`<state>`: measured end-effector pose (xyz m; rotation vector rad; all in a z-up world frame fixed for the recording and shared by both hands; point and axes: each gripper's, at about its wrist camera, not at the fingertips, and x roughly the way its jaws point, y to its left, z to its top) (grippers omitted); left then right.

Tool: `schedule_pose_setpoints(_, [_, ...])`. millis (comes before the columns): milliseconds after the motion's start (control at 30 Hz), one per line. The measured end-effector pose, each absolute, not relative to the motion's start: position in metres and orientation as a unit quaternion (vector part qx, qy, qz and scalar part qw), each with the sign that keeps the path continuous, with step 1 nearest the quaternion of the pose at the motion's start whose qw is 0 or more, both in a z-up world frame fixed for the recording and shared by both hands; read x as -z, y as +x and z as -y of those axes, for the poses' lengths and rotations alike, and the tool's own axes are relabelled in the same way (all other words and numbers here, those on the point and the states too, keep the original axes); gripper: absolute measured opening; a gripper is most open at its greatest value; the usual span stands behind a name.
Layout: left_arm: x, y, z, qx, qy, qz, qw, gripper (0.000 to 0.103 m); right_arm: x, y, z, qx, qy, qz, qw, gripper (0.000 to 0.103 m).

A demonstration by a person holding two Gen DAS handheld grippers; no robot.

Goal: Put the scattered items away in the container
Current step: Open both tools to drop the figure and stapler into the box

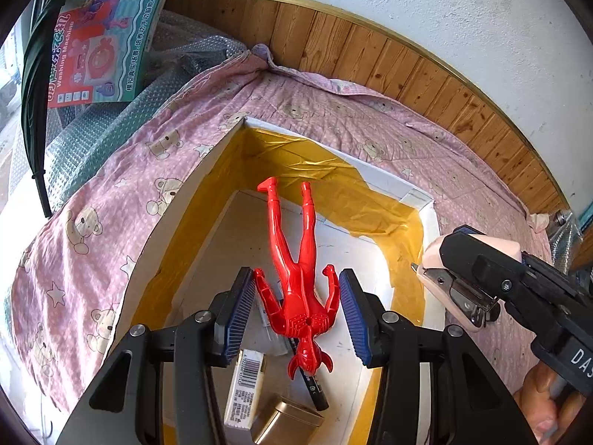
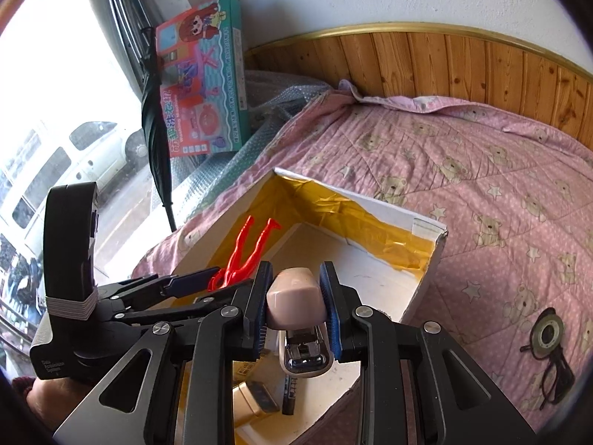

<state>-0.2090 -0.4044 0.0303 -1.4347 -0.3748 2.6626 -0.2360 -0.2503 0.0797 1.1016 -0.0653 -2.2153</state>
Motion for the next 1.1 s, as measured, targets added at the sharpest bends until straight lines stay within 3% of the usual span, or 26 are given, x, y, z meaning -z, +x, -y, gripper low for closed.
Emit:
schedule_pose_setpoints(267, [-0.022, -0.232, 0.403, -0.875, -0.472, 0.094, 0.039, 0.049, -0.067, -0.259, 0.262, 0.848, 0.418, 0.009, 0.324, 0.028])
schedule_pose_setpoints(367, [-0.012, -0.241, 0.405, -0.877, -0.473, 0.083, 0.024, 0.05, -0.063, -0.26, 0.256, 0.86, 0.408, 0.004, 0.306, 0.042])
schedule_pose_setpoints(700, [-0.029, -0.224, 0.412, -0.884, -0.454, 0.107, 0.022, 0.051, -0.067, -0.227, 0.222, 0.857, 0.4, 0.059, 0.32, 0.042])
schedule_pose_setpoints(1100, [-0.043, -0.169, 0.405, -0.886, -0.441, 0.135, 0.041, 0.051, -0.062, -0.156, 0.208, 0.848, 0.398, 0.085, 0.34, 0.026])
